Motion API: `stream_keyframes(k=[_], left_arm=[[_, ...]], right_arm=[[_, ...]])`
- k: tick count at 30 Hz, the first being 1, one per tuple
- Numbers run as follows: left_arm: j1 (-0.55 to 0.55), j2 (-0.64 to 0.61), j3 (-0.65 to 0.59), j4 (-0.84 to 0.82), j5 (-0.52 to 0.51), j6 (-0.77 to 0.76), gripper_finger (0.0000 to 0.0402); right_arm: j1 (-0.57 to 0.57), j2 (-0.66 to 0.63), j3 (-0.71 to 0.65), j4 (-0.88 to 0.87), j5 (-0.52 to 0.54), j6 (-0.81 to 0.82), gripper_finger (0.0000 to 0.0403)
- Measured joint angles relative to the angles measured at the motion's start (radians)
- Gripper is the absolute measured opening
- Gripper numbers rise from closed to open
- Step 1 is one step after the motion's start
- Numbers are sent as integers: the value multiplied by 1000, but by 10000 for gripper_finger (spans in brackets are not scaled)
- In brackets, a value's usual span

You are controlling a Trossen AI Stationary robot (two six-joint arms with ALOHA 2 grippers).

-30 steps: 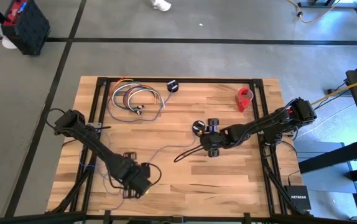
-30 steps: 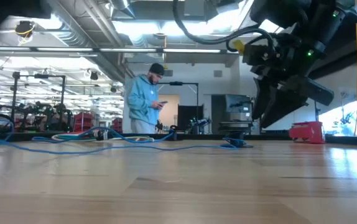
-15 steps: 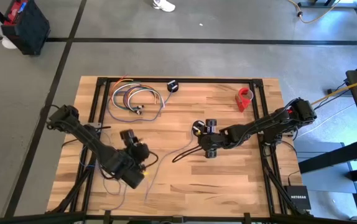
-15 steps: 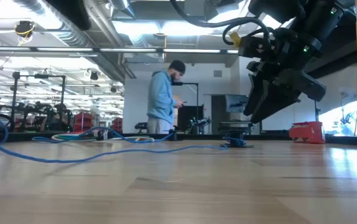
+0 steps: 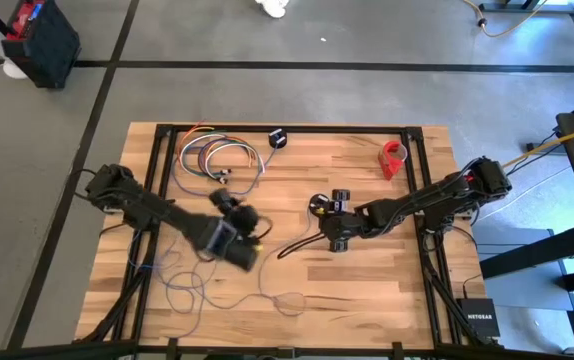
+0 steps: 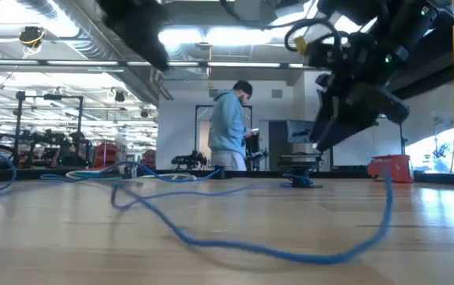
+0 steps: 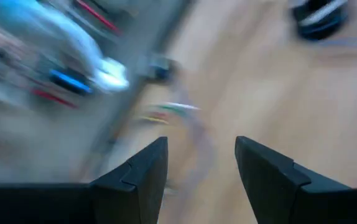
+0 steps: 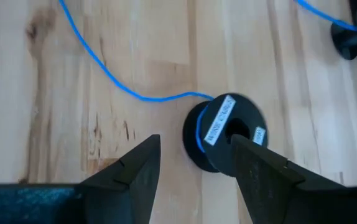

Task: Coil cords
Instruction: Uncoil the blue wire from the spool

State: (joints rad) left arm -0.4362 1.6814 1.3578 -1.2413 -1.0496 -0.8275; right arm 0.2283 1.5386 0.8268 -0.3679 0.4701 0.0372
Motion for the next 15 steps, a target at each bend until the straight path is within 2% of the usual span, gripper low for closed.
stream_keyframes(k=[4, 8, 10, 12, 15], left_arm=[[76, 0, -55, 420, 291, 206, 182], [122, 0, -153, 839, 518, 386, 182], [141, 1, -205, 1000, 582, 420, 182], [160, 11, -245, 1124, 593, 428, 182], [191, 37, -272, 1203, 596, 420, 182]], right_arm=[[0, -45, 0, 14, 0, -13, 198], [-43, -61, 0, 27, -4, -18, 198], [-80, -61, 0, 26, -4, -9, 198], [-124, -61, 0, 26, -20, 7, 198], [-192, -61, 0, 27, -78, 10, 198]])
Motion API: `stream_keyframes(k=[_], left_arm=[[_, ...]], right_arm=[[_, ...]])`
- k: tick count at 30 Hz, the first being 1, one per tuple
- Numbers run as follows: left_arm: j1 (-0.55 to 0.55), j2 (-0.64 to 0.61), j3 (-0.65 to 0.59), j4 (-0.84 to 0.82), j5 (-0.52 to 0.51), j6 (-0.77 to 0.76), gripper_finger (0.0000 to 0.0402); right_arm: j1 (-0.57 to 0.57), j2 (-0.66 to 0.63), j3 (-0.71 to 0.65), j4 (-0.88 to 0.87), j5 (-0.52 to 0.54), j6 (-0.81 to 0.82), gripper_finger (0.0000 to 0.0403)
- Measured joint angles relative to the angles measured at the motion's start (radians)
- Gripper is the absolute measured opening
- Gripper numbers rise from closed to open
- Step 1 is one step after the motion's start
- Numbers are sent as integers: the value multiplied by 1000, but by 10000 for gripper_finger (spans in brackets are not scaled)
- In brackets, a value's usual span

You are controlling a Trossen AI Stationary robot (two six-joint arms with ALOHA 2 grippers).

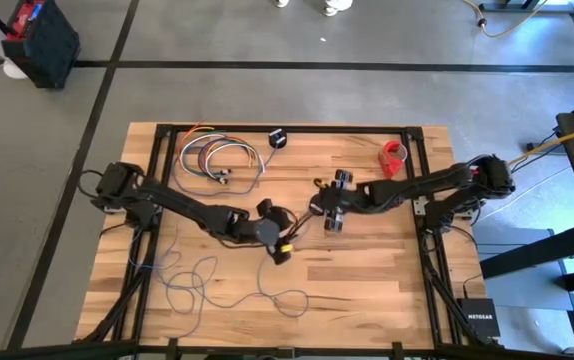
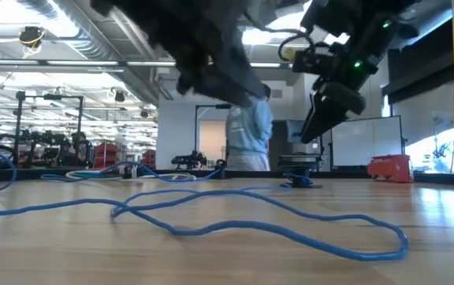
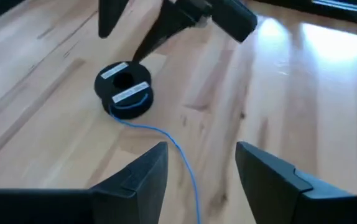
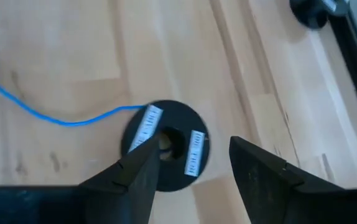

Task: Coil cords
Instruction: Uncoil the blue wire from the spool

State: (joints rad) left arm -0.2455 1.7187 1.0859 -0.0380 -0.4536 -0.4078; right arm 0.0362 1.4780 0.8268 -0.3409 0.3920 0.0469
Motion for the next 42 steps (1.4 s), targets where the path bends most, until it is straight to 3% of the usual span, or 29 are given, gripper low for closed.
stream_keyframes(k=[10, 19, 26, 33, 37, 42], left_arm=[[68, 142, 0, 64, 34, -33, 182], [83, 223, 1, 217, 151, -11, 182], [106, 310, 39, 204, 165, -15, 182], [105, 339, 74, 120, 191, 76, 179], [105, 338, 76, 93, 176, 77, 144], [103, 338, 74, 87, 133, 106, 37]], right_arm=[[-131, 97, 0, 49, -137, -27, 198], [-148, 136, 0, 68, -142, -33, 198], [-148, 137, 0, 87, -141, -27, 198], [-148, 137, -1, 98, -140, -27, 198], [-148, 137, -10, 113, -140, -28, 198], [-148, 137, -30, 140, -139, -29, 198]])
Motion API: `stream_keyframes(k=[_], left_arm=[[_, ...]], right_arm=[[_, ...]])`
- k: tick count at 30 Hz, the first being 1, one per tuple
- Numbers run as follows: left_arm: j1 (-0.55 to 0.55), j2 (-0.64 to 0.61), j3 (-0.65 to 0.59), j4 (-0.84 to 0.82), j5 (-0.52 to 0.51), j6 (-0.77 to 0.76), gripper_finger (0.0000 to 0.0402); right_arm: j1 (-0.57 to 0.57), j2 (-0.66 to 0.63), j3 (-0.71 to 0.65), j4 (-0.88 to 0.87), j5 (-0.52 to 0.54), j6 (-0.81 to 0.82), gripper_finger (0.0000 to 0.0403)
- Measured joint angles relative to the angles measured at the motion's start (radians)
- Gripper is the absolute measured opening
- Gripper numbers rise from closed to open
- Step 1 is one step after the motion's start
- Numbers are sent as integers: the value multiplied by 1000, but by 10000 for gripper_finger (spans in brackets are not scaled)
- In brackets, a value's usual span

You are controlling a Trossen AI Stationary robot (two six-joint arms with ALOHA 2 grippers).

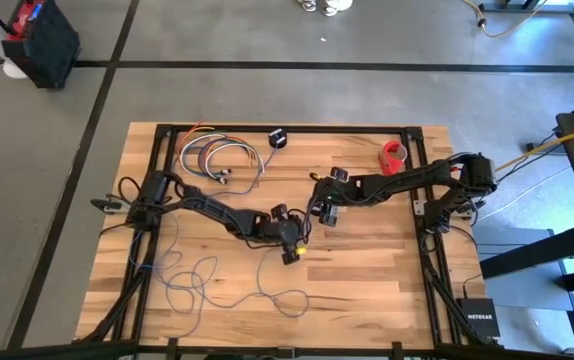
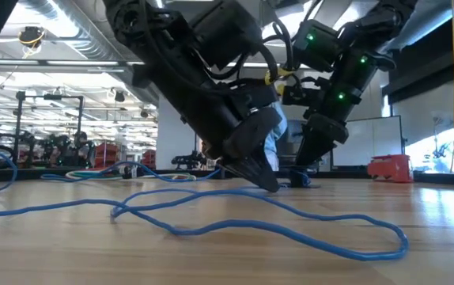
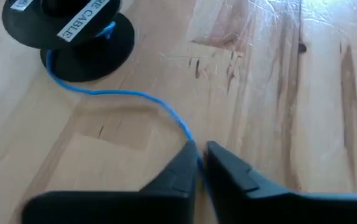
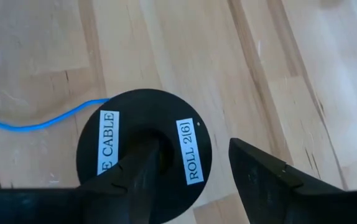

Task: Coil cords
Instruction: Uncoil the blue wire from the spool

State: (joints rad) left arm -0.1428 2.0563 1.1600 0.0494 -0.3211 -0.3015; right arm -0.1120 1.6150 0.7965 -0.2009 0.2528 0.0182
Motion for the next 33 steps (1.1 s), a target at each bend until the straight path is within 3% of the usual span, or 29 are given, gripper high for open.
stream_keyframes(k=[2, 8, 14, 21, 25, 29, 33], left_arm=[[-5, 0, 0, 3, -14, 26, 11], [-49, -19, -2, -59, -70, 54, 3], [-149, -110, -7, -303, -86, 9, 2], [-300, -191, -6, -710, -166, -195, 1], [-381, -198, -7, -960, -154, -373, 0], [-435, -198, -18, -1065, -158, -481, 0], [-455, -198, -24, -1057, -160, -512, 1]], right_arm=[[0, 0, -6, 6, 1, 1, 198], [0, -1, -7, 1, 1, 7, 198], [0, -1, -8, -11, 0, 8, 198], [1, -3, -6, -26, 0, 8, 198], [-1, -3, -6, -38, 24, 8, 198], [0, -2, 7, -47, 27, 7, 198], [0, 0, 34, -47, 25, 3, 198]])
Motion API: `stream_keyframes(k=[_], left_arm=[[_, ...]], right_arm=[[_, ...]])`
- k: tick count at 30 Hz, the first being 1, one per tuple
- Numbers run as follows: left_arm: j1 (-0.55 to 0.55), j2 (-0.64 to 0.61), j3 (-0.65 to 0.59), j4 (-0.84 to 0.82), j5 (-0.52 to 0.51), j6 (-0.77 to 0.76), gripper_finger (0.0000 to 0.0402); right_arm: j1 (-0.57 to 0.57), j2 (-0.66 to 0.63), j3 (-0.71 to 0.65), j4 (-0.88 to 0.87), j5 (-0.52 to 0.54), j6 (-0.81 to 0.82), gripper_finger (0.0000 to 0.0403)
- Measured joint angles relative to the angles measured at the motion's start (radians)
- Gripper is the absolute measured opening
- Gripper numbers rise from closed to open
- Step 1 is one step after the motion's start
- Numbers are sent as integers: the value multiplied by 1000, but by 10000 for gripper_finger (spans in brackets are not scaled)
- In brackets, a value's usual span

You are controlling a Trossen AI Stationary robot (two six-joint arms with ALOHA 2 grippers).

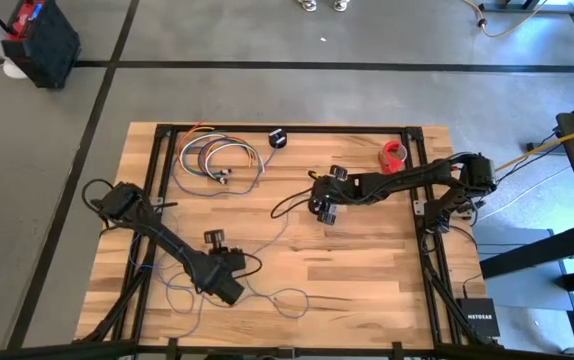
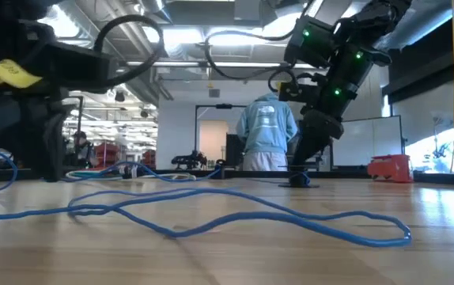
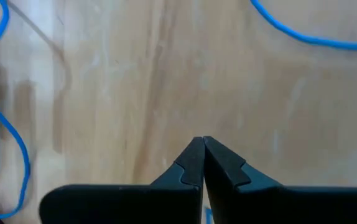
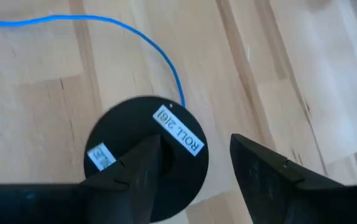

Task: Coil cords
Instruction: Uncoil the blue wire from the spool

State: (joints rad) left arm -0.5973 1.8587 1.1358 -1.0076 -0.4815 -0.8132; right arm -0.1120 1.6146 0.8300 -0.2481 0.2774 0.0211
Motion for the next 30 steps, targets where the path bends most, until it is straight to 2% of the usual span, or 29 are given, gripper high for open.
stream_keyframes(k=[5, 11, 13, 16, 19, 24, 28, 30], left_arm=[[7, 0, 0, 1, -1, 5, 11], [21, 0, 0, 6, -3, 9, 15], [25, 0, 0, 34, -39, 9, 15], [40, 0, 0, 144, -152, 28, 15], [87, 0, 0, 304, -199, 136, 15], [215, 0, 0, 578, -203, 352, 15], [341, 5, 0, 666, -185, 405, 15], [404, 13, -1, 690, -116, 413, 15]], right_arm=[[0, -2, 42, -41, -1, -3, 198], [9, -20, 110, -202, -31, 1, 198], [21, -37, 117, -227, -35, 2, 198], [37, -50, 112, -217, -15, 5, 198], [33, -50, 99, -213, -13, 18, 198], [33, -47, 52, -156, 0, 32, 198], [33, -47, 18, -145, 0, 43, 198], [32, -47, 3, -144, 2, 45, 198]])
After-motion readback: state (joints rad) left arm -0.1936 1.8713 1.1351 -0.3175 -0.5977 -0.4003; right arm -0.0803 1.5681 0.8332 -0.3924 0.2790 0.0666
